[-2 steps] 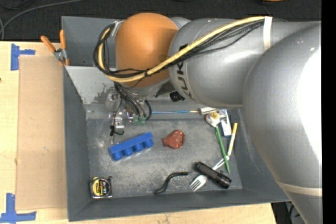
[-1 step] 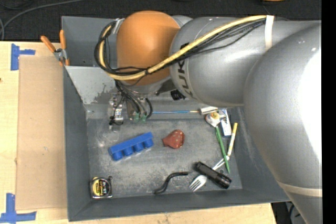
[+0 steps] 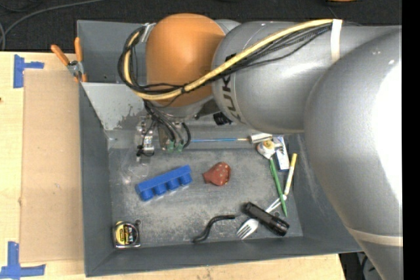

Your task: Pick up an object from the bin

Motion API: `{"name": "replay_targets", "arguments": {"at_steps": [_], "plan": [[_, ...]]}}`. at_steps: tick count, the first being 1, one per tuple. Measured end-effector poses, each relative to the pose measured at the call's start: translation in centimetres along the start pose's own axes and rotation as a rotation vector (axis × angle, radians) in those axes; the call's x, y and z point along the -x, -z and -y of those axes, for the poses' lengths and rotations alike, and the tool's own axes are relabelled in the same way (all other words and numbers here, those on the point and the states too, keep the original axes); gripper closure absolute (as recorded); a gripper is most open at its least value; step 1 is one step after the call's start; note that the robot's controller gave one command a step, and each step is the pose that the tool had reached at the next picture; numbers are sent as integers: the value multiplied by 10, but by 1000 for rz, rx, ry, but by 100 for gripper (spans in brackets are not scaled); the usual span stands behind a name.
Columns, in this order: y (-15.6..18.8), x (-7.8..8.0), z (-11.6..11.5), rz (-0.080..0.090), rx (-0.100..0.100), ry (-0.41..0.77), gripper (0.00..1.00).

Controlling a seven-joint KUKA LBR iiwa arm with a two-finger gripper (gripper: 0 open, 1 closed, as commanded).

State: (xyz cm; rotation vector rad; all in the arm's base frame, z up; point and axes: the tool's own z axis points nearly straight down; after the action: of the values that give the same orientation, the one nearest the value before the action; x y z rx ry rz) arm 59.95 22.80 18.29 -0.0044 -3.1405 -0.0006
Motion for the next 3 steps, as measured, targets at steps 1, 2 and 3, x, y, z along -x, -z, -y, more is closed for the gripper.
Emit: {"name": "replay_targets", "arguments": {"at_steps": [1, 2, 3], "plan": [[-50, -6, 30, 3, 1, 114, 100], [-92, -18, 57, 16, 8, 291, 100], [-107, -50, 79, 16, 5, 328, 100]]}}
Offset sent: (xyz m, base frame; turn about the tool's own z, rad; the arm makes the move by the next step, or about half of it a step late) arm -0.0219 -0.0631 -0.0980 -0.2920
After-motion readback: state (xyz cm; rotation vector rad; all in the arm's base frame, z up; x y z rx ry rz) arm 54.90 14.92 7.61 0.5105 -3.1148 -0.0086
